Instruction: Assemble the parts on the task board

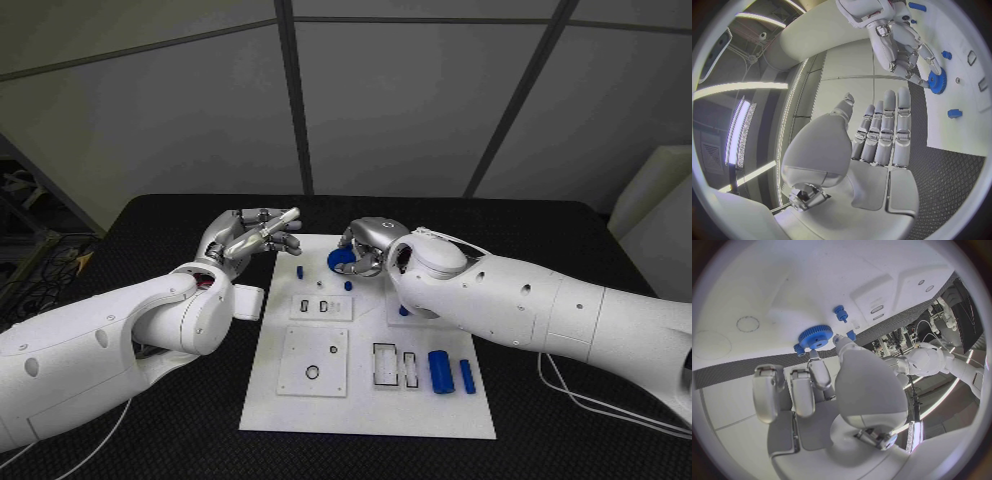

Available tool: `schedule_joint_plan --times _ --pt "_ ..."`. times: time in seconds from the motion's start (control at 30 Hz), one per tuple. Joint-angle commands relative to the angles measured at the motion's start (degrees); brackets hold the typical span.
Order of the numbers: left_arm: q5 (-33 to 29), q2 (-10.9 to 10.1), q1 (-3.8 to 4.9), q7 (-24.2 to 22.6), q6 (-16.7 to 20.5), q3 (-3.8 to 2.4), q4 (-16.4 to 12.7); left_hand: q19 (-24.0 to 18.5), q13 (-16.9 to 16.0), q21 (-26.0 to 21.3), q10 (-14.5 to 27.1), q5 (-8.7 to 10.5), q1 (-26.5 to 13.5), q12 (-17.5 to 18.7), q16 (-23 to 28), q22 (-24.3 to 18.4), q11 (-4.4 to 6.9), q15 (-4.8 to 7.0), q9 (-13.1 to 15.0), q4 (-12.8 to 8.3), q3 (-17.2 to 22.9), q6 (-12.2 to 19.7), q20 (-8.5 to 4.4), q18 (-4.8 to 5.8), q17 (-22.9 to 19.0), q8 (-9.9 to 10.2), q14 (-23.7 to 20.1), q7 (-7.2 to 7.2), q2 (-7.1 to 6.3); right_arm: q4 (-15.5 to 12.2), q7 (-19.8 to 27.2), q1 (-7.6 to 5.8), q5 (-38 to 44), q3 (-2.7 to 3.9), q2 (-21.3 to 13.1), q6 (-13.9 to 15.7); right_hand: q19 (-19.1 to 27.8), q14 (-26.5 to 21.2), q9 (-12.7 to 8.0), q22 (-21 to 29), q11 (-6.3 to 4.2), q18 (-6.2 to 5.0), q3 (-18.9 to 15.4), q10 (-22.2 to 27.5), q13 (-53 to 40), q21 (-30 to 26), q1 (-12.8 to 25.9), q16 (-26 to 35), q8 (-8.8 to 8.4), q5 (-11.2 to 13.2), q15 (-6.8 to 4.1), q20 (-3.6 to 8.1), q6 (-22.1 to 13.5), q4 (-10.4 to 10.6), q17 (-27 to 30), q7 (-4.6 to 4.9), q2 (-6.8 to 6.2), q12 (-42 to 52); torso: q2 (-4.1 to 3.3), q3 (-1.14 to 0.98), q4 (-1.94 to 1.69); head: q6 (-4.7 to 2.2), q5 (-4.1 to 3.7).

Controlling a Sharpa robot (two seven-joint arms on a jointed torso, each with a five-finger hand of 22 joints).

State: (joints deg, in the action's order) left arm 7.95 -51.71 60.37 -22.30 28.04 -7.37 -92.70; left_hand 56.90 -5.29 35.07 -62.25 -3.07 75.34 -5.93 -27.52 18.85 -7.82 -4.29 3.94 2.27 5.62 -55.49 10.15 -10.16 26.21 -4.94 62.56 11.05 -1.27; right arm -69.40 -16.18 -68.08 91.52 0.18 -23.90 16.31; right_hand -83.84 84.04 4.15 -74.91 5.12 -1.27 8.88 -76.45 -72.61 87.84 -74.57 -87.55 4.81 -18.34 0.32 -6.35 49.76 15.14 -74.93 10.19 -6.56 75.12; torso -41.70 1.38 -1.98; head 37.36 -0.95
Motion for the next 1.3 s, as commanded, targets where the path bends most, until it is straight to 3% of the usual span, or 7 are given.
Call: schedule_joint_plan --times 0.03,0.17,0.4,0.6,0.8,1.03,1.3 --pt "0.19 -0.06 0.09 -0.12 -0.65 -0.05 -0.14 -0.52 -0.07 0.23 -0.1 0.13 -0.12 0.28 -0.21 0.07 -0.16 -0.13 -0.05 -0.29 0.02 -0.29 0.03 -0.19 0.07 0.36 -0.42 0.2 0.46 -0.49 0.78 -0.11 -0.88 0.0 -0.54 -0.15 -4.07 4.86 0.16 -11.0 -0.04 0.36 0.09 -0.16 -0.38 0.35 0.61 -0.22 0.39 -0.39 0.34 -0.37 0.77 0.35 -10.08 -0.12 0.09 0.56 0.01 -0.05 0.04 -0.06 0.09" --pt "0.19 -0.11 0.09 -0.12 -0.66 -0.05 -0.15 -0.52 -0.07 0.23 -0.1 0.13 -0.12 0.28 -0.21 0.07 -0.16 -0.13 -0.05 -0.29 0.02 -0.29 0.03 -0.19 0.07 0.36 -0.42 0.2 0.46 -1.58 1.21 -0.1 -1.03 0.01 -1.78 3.22 -4.2 4.93 0.21 -11.26 -0.08 0.42 0.1 -0.72 -1.09 0.47 0.61 -0.35 0.53 -0.58 0.31 -0.35 1.18 0.32 -10.37 -0.16 0.29 1.16 0.02 -0.04 0.07 -0.11 0.06" --pt "0.19 -0.35 0.08 -0.15 -0.69 -0.05 -0.03 -0.56 -0.07 0.28 -0.07 0.13 -0.14 0.31 -0.27 0.11 -0.18 -0.15 -0.06 -0.29 0.02 -0.26 0.04 -0.19 0.1 0.39 -0.46 0.23 0.52 -6.82 5.17 -0.06 -7.48 0.06 -8.33 13.32 -4.19 4.85 0.06 -11.25 -0.17 0.41 0.58 -1.18 -1.71 0.47 -1.02 -0.22 0.24 -0.57 0.22 -0.28 1.12 -0.92 -10.06 -0.22 0.51 1.69 0.11 -0.1 0.27 -0.25 0.07" --pt "0.19 -0.6 0.07 -0.15 -0.67 -0.05 0.03 -0.56 -0.07 0.28 -0.07 0.13 -0.14 0.31 -0.27 0.11 -0.18 -0.15 -0.06 -0.29 0.02 -0.26 0.04 -0.19 0.1 0.39 -0.46 0.23 0.52 -11.4 8.34 -0.1 -17.42 0.08 -16.64 9.66 -3.97 4.79 0.09 -10.87 -0.35 0.33 0.74 -0.77 -1.4 0.28 -3.19 -0.14 0.25 3.32 0.09 -0.18 1.64 -2.84 -9.94 -0.44 0.21 1.26 0.26 -0.26 0.88 -0.31 0.16" --pt "0.19 -0.46 0.06 -0.09 -0.8 -0.04 0.16 -0.6 -0.06 0.31 -0.06 0.13 -0.14 0.33 -0.29 0.13 -0.19 -0.16 -0.06 -0.3 0.01 -0.25 0.04 -0.19 0.12 0.4 -0.5 0.24 0.52 -12.27 11.37 -0.13 -22.3 0.07 -23.06 6.09 -3.8 4.89 0.13 -10.61 -0.81 0.27 0.47 -0.62 -1.27 0.14 -5.67 -0.33 0.52 6.19 -0.25 0.09 2.41 -4.93 -10.43 -1.01 -0.51 1.0 0.34 -0.44 1.49 -0.69 -0.56" --pt "0.19 -0.17 0.04 0.0 -1.11 -0.04 0.43 -1.03 -0.06 0.39 -0.05 0.14 -0.32 0.39 -0.33 0.24 -0.26 -0.28 -0.06 -0.34 -0.22 -0.24 0.12 -0.14 0.19 0.47 -1.05 0.28 0.36 -11.0 14.46 -0.08 -24.31 0.03 -26.35 5.04 -3.73 4.97 -0.02 -10.5 -1.1 0.24 -0.04 -0.37 -0.99 0.08 -6.63 -0.49 0.2 6.12 -0.49 0.31 1.91 -5.74 -10.82 -1.32 -1.04 0.65 0.23 -0.66 1.56 -0.9 -1.11" --pt "0.19 0.07 -0.02 -0.02 -1.25 -0.03 0.74 -1.3 -0.07 0.42 -0.08 0.13 -0.42 0.41 -0.35 0.29 -0.28 -0.34 -0.05 -0.35 -0.34 -0.25 0.17 -0.12 0.23 0.49 -1.35 0.29 0.3 -9.53 15.5 0.4 -21.83 0.01 -26.89 4.33 -3.58 5.0 -0.14 -10.22 -1.16 0.18 -0.3 0.27 -0.27 -0.06 -7.02 -0.55 -0.15 5.92 -0.58 0.42 1.3 -5.99 -10.96 -1.38 -1.07 -0.09 0.21 -0.46 1.34 -0.8 -1.9"
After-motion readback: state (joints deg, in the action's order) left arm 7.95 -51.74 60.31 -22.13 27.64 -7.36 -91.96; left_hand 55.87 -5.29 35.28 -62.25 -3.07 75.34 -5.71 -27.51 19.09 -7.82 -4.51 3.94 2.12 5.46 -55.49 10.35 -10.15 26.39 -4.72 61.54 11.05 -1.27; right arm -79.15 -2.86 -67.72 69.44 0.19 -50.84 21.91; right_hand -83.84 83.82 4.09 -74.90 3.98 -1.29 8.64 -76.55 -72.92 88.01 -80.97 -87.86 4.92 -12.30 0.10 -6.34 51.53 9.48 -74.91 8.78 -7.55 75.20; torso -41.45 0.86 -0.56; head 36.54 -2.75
